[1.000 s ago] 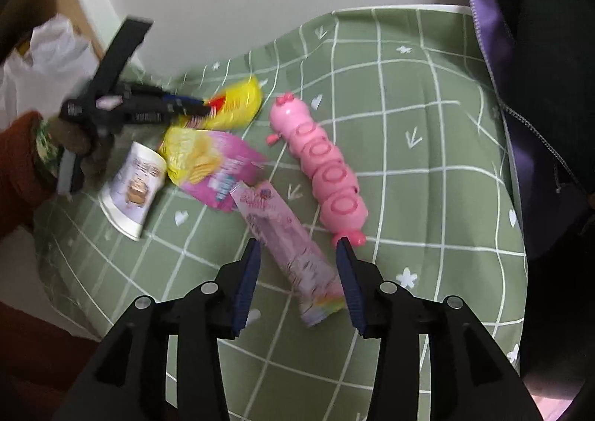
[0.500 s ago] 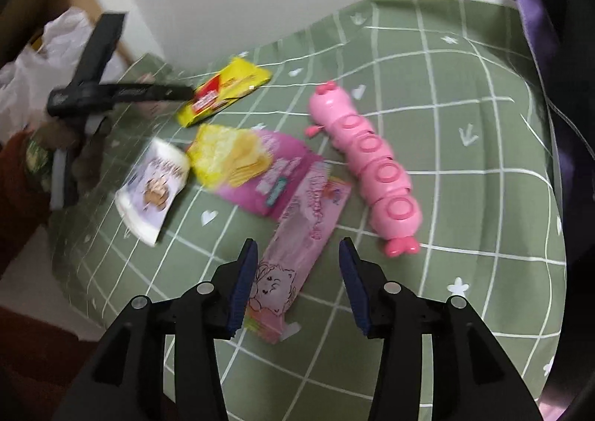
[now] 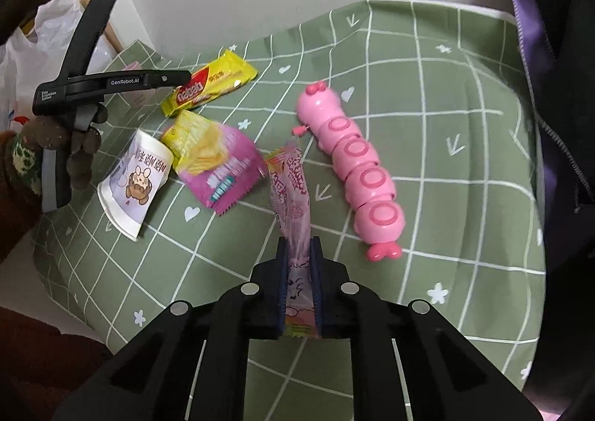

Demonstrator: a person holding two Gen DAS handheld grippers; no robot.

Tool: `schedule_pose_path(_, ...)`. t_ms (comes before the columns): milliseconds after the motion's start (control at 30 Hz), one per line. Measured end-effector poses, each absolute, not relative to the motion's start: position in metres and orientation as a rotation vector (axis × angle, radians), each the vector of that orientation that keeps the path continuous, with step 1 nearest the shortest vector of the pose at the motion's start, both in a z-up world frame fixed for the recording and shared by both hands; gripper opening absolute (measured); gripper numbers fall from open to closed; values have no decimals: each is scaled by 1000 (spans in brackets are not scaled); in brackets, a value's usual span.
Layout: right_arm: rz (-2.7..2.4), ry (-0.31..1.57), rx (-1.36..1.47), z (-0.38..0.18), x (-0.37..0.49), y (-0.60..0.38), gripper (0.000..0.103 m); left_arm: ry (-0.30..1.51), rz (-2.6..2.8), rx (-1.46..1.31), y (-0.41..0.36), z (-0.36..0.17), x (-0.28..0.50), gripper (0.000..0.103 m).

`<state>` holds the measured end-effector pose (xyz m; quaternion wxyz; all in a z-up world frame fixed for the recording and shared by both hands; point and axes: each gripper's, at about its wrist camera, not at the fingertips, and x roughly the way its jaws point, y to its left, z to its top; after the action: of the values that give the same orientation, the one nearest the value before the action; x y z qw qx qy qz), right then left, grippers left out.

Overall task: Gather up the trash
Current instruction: 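Lift the nabati pack with the left gripper while the right gripper lifts the pink strip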

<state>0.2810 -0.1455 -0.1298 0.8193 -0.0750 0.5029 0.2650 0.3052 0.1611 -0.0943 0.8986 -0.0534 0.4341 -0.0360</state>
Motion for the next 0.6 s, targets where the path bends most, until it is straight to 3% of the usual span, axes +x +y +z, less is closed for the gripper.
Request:
schedule_pose_path(267, 554, 1050, -158, -117, 283, -150, 12, 945, -36, -208, 181, -104, 320, 51)
schedule_pose_path(600, 561, 1049, -178, -114, 277, -146, 12, 1020, -51, -165, 161, -125, 319, 51)
